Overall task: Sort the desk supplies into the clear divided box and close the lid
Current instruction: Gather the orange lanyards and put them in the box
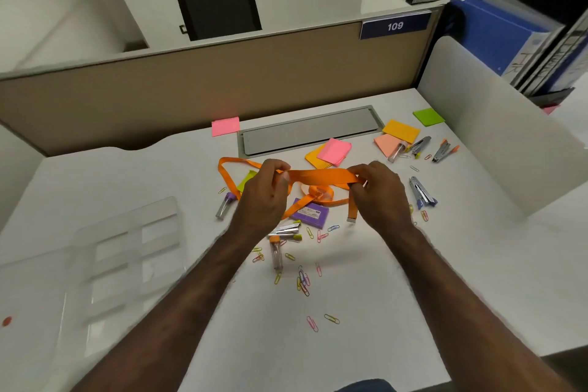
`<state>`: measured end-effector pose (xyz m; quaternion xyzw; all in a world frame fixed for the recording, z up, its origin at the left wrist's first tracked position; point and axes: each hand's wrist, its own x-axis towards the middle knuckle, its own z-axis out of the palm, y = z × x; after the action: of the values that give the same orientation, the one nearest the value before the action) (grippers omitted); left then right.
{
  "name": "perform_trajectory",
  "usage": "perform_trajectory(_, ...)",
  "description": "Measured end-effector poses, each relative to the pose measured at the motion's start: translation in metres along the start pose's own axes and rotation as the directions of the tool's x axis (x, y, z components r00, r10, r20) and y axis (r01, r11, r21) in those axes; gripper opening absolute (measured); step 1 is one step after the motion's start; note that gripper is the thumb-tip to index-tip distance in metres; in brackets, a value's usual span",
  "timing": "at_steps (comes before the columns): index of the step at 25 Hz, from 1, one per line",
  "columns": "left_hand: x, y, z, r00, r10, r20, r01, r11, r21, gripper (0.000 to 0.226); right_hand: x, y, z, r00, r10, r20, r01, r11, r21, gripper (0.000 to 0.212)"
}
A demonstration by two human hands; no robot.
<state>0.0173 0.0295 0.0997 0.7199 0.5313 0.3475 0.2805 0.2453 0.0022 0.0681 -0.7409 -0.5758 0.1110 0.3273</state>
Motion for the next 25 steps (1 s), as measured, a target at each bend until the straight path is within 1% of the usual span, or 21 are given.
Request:
perform_trajectory(2, -0.006, -0.001, -0.01, 0.994, -0.062, 0.086, 0.064, 0.998, -0.023, 0.029, 0.005, -0.018, -0.02, 0.996, -0.006, 0.094, -0.007, 0.991, 0.133, 0.026)
perform_trajectory(5, -0.019, -0.001, -0.011, 0.965, -0.115, 0.238, 0.121, 0.993, -0.01, 0.054, 0.001, -0.048, -0.042, 0.978, -0.069, 0.197, 0.014, 0.963, 0.271, 0.024)
perform_trajectory(7, -0.025, -0.001, -0.003, 0.95, -0.109, 0.293, 0.126, 0.991, -0.039, 0.072, -0.004, -0.068, -0.05, 0.954, -0.128, 0.27, 0.03, 0.94, 0.34, 0.022)
perform_trajectory(9, -0.029, 0.002, 0.005, 0.937, -0.116, 0.33, 0.156, 0.983, -0.098, 0.085, -0.006, -0.088, -0.052, 0.926, -0.197, 0.324, 0.046, 0.907, 0.418, 0.02)
perform_trajectory(10, -0.03, 0.003, 0.008, 0.93, -0.129, 0.343, 0.181, 0.975, -0.127, 0.086, -0.006, -0.096, -0.052, 0.913, -0.224, 0.34, 0.042, 0.882, 0.47, 0.019)
perform_trajectory(11, -0.03, 0.004, 0.01, 0.928, -0.133, 0.348, 0.195, 0.969, -0.15, 0.081, -0.005, -0.102, -0.05, 0.904, -0.244, 0.352, 0.027, 0.852, 0.523, 0.018)
perform_trajectory(13, -0.03, 0.001, 0.011, 0.94, -0.131, 0.314, 0.194, 0.965, -0.178, 0.054, 0.0, -0.109, -0.044, 0.881, -0.269, 0.39, -0.014, 0.808, 0.589, 0.023)
perform_trajectory(15, -0.029, -0.004, 0.006, 0.953, -0.167, 0.252, 0.232, 0.939, -0.253, 0.024, 0.011, -0.109, -0.037, 0.846, -0.306, 0.436, 0.004, 0.822, 0.57, 0.032)
perform_trajectory(16, -0.028, -0.007, 0.002, 0.95, -0.218, 0.225, 0.282, 0.907, -0.312, 0.019, 0.018, -0.107, -0.033, 0.828, -0.318, 0.462, 0.011, 0.832, 0.554, 0.037)
perform_trajectory(18, -0.027, -0.017, -0.009, 0.919, -0.35, 0.18, 0.393, 0.828, -0.399, 0.019, 0.031, -0.096, -0.022, 0.81, -0.307, 0.499, -0.029, 0.83, 0.557, 0.041)
perform_trajectory(20, -0.028, -0.03, -0.02, 0.887, -0.44, 0.142, 0.452, 0.761, -0.465, 0.021, 0.046, -0.079, -0.003, 0.826, -0.249, 0.505, -0.06, 0.853, 0.519, 0.037)
perform_trajectory(22, -0.031, -0.042, -0.029, 0.866, -0.487, 0.114, 0.468, 0.708, -0.529, 0.021, 0.059, -0.058, 0.024, 0.865, -0.157, 0.477, -0.045, 0.922, 0.384, 0.031)
perform_trajectory(24, -0.034, -0.054, -0.037, 0.852, -0.51, 0.118, 0.47, 0.647, -0.601, 0.025, 0.069, -0.037, 0.055, 0.89, -0.055, 0.453, -0.029, 0.984, 0.175, 0.032)
perform_trajectory(25, -0.036, -0.06, -0.04, 0.847, -0.519, 0.116, 0.465, 0.617, -0.635, 0.027, 0.072, -0.027, 0.07, 0.885, -0.008, 0.465, -0.024, 0.998, 0.063, 0.034)
